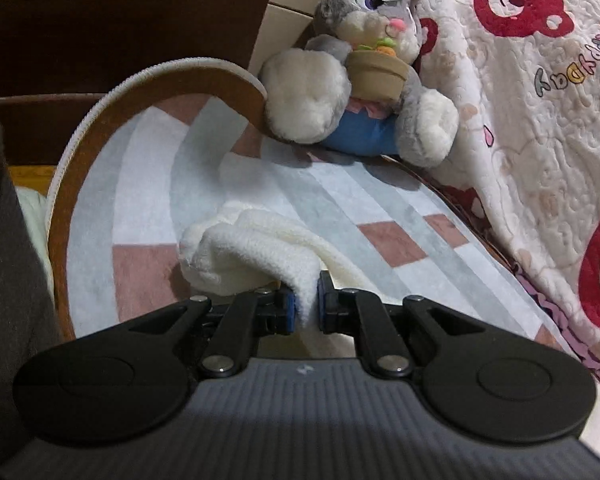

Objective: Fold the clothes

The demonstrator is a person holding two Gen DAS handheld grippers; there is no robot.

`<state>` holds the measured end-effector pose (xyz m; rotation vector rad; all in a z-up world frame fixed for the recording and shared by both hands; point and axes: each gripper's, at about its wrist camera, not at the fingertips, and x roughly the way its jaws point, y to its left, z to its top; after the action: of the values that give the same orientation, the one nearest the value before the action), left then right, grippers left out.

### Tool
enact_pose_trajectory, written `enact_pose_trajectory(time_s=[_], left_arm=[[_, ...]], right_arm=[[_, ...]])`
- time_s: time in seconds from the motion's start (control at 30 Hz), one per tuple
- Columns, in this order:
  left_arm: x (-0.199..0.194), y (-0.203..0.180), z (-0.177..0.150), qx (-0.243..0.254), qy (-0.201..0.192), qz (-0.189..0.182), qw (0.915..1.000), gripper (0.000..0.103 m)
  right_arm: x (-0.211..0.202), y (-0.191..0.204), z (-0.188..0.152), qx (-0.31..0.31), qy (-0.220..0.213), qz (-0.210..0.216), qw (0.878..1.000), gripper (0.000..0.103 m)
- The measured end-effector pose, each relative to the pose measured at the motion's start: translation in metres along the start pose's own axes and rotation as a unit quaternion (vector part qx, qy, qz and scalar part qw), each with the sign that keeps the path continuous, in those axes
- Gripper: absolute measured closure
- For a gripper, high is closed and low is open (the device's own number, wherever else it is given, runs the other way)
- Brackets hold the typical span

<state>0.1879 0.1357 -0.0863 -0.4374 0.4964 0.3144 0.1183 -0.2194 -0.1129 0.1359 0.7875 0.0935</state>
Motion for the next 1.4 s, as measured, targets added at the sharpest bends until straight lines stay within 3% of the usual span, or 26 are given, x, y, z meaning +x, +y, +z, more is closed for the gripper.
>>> enact_pose_trajectory(time_s=[0.1,0.17,0.23,0.33,0.43,0.53,0.6,0.7,0.77,0.83,0.9,0.93,1.1,1.2,1.3,1.4], left_arm=[[-0.021,-0.022,0.003,0.033,-0.026,-0.041,0.9983,0.094],[-0.047,-0.047,0.008,0.052,-0.045,-0.1,0.9926,0.094],[-0.076,-0.077,0.009,0.07,-0.053,-0.17,0.9815,0.094],[-0.119,-0.124,-0.004,0.102,-0.03,-0.279,0.9543,0.094],[-0.155,-0.172,-0.04,0.158,0.025,-0.368,0.9159,0.094],[-0.162,-0.203,-0.097,0.212,0.1,-0.41,0.8816,0.093],[-0.146,-0.214,-0.137,0.245,0.184,-0.402,0.8628,0.087],[-0.113,-0.202,-0.174,0.217,0.305,-0.341,0.8627,0.086],[-0.105,-0.188,-0.176,0.187,0.337,-0.343,0.8565,0.083],[-0.117,-0.175,-0.165,0.194,0.315,-0.348,0.8616,0.074],[-0.136,-0.155,-0.151,0.212,0.268,-0.331,0.8792,0.057],[-0.146,-0.145,-0.144,0.221,0.245,-0.323,0.8871,0.054],[-0.138,-0.127,-0.127,0.248,0.195,-0.28,0.9067,0.053],[-0.122,-0.125,-0.119,0.242,0.203,-0.26,0.9124,0.053],[-0.113,-0.119,-0.112,0.218,0.209,-0.26,0.9172,0.053],[-0.109,-0.116,-0.112,0.204,0.208,-0.252,0.9229,0.053]], right_arm=[[-0.014,-0.004,-0.005,0.02,0.003,0.027,0.999,0.079],[-0.033,-0.016,-0.006,0.049,-0.006,0.034,0.998,0.078],[-0.06,-0.035,-0.007,0.081,-0.026,0.032,0.996,0.078],[-0.1,-0.073,-0.015,0.14,-0.058,0.026,0.988,0.076],[-0.12,-0.106,-0.029,0.176,-0.055,0.029,0.982,0.076],[-0.129,-0.131,-0.046,0.209,-0.048,0.016,0.977,0.076],[-0.13,-0.146,-0.057,0.244,-0.046,0.008,0.969,0.076],[-0.126,-0.159,-0.071,0.292,-0.041,0.012,0.956,0.076],[-0.121,-0.161,-0.077,0.314,-0.038,0.018,0.949,0.076],[-0.117,-0.16,-0.079,0.323,-0.037,0.026,0.945,0.076],[-0.116,-0.158,-0.08,0.329,-0.038,0.036,0.943,0.076],[-0.116,-0.157,-0.08,0.333,-0.039,0.041,0.941,0.075],[-0.116,-0.15,-0.086,0.347,-0.037,0.062,0.935,0.073],[-0.119,-0.139,-0.088,0.332,-0.027,0.054,0.941,0.072],[-0.132,-0.125,-0.085,0.32,-0.03,0.051,0.946,0.062],[-0.139,-0.11,-0.075,0.313,-0.016,0.052,0.948,0.062]])
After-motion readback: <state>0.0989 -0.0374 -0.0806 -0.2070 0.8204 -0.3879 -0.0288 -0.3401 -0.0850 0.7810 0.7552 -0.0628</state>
